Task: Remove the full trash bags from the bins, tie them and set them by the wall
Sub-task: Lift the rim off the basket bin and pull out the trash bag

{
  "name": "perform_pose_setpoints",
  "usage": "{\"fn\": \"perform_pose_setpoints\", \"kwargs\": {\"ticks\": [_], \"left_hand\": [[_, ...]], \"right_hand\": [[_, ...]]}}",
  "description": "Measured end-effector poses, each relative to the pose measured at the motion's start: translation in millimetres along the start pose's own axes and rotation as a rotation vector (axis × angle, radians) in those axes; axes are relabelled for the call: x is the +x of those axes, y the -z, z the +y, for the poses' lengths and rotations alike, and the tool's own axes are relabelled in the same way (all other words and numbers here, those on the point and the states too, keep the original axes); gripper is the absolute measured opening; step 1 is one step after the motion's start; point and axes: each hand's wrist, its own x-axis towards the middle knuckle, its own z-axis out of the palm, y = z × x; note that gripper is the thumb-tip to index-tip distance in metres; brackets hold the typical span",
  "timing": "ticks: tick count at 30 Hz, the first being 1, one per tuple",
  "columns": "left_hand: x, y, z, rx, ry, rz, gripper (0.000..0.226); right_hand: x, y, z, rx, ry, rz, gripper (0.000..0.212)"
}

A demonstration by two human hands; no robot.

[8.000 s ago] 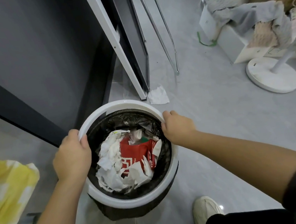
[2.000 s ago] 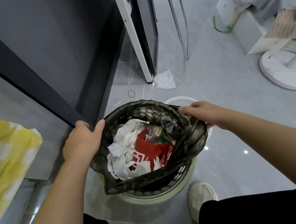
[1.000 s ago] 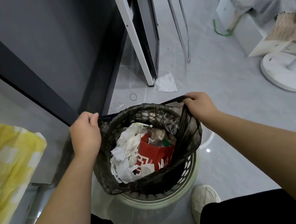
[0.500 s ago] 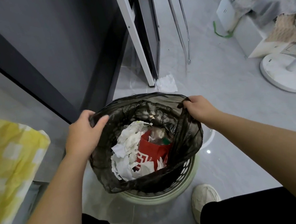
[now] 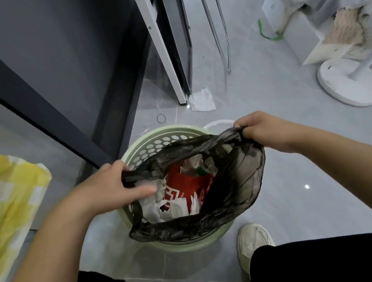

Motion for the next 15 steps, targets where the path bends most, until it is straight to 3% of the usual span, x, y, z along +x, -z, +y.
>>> {"fn": "perform_pose_setpoints", "kwargs": {"ticks": [2,4,5,7,9,10,15], "left_hand": [[-12.1,-4.0,0.8,0.085,0.047,-0.142,0.133],[-15.6,-12.5,0.2,0.226,0.097,-0.173,0.134],[-15.5,-16.6,0.3,0.312,0.107,-0.132,0.122],[-11.7,-19.8,-3.1,0.404,0.078,0.025,0.074],[-12.3,-16.9,-6.7,0.322,0.027,0.141,0.031],[-11.9,-15.5,-8.1,0.247,0.011,0.173,0.025],[-13.9,-12.2,1.8,0.011,-0.066,0.272,0.025]], "right_hand": [[-3.8,-7.1,2.9,-0.061,0.038,-0.037,0.020],[-6.9,-14.3,3.2,-0.098,0.046,-0.079,0.031],[-8.4,-18.8,2.0,-0.167,0.066,-0.083,0.035],[-11.8,-29.3,-3.1,-0.348,0.178,-0.059,0.033],[-12.7,-42.0,-9.5,-0.463,0.318,-0.042,0.018],[-12.0,-47.6,-12.6,-0.484,0.364,-0.046,0.012],[-4.4,-79.8,-25.7,-0.477,0.495,-0.113,0.025]]}}
